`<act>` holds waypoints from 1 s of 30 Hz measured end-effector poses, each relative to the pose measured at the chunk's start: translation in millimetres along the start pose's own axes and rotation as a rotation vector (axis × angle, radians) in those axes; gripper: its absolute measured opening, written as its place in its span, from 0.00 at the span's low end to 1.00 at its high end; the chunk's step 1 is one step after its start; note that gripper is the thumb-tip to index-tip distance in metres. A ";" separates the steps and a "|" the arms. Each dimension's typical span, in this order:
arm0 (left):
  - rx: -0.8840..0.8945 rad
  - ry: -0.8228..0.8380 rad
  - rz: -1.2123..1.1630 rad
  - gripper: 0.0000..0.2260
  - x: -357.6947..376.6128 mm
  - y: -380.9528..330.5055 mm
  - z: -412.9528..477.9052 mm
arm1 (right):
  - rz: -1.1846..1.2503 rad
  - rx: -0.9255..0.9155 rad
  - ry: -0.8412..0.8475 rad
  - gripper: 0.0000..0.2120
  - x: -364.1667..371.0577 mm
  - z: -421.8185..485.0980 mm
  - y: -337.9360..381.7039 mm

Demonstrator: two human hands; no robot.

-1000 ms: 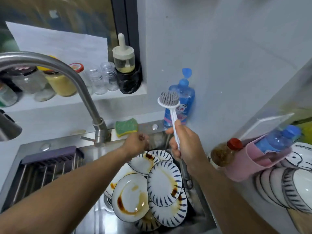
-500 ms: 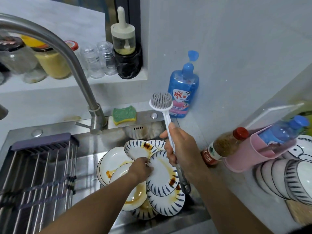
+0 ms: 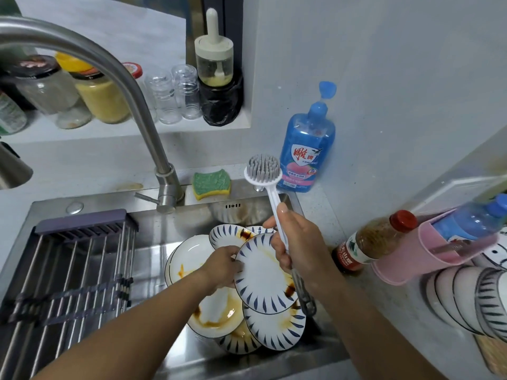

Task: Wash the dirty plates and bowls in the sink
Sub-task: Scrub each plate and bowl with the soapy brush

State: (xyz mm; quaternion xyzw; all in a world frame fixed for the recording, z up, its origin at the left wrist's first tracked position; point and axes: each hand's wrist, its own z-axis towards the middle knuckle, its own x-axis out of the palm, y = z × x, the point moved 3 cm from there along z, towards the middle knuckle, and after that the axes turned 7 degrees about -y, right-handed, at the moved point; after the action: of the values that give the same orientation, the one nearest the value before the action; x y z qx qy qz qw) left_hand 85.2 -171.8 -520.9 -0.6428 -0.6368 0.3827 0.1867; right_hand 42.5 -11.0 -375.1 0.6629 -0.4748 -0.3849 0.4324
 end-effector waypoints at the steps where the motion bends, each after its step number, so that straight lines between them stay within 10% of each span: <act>1: -0.002 -0.001 -0.030 0.11 -6.6 -1.3 -3.7 | -0.010 -0.003 0.000 0.23 -0.7 -0.1 0.1; 16: -0.098 -0.108 -0.794 0.22 -62.8 14.6 -100.4 | -0.859 -0.235 0.164 0.11 -13.2 -32.0 3.2; 30: 0.034 -0.270 -1.070 0.28 -52.8 27.1 -157.3 | -1.668 -0.567 0.126 0.31 24.5 -68.9 13.8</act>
State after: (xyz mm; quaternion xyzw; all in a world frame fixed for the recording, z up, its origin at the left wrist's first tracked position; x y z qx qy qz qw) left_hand 223.7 -186.9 -426.9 -0.1718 -0.8867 0.3236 0.2822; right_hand 108.1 -22.7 -341.9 0.6811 0.3016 -0.6412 0.1843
